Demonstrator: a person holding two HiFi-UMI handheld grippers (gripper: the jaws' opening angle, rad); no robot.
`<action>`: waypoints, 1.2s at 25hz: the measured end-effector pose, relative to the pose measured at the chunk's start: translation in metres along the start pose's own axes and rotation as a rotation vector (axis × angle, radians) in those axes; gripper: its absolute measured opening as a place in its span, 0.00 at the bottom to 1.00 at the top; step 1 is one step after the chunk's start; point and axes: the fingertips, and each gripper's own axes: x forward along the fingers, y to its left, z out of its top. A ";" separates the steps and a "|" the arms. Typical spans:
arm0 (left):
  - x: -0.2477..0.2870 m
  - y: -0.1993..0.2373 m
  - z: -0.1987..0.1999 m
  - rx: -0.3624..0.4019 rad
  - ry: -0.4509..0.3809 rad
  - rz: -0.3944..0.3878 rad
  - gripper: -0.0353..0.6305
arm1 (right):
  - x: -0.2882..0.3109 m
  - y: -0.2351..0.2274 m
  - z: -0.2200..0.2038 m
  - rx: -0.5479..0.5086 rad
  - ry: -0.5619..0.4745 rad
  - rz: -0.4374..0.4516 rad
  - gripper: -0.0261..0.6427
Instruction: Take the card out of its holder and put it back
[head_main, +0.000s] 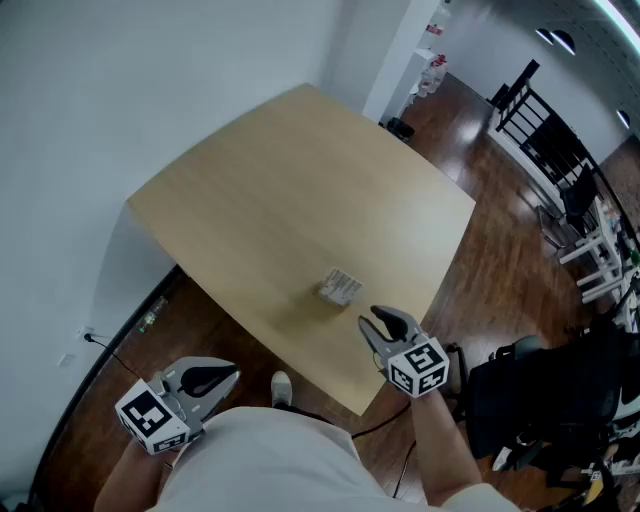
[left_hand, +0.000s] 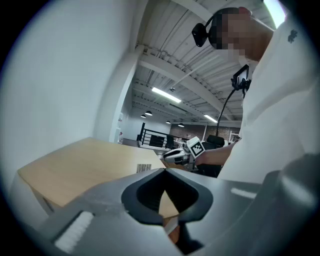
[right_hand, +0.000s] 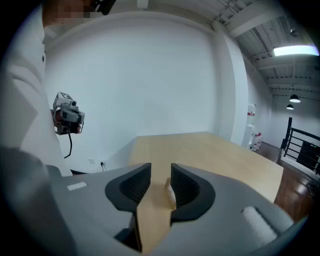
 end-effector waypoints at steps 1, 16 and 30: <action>0.004 0.004 0.001 -0.001 0.001 0.012 0.06 | 0.008 -0.010 -0.003 -0.005 0.010 0.003 0.23; 0.026 0.035 0.007 -0.051 0.015 0.164 0.06 | 0.104 -0.074 -0.049 0.000 0.130 0.149 0.24; 0.024 0.040 0.006 -0.065 0.019 0.185 0.06 | 0.115 -0.067 -0.053 0.007 0.126 0.214 0.08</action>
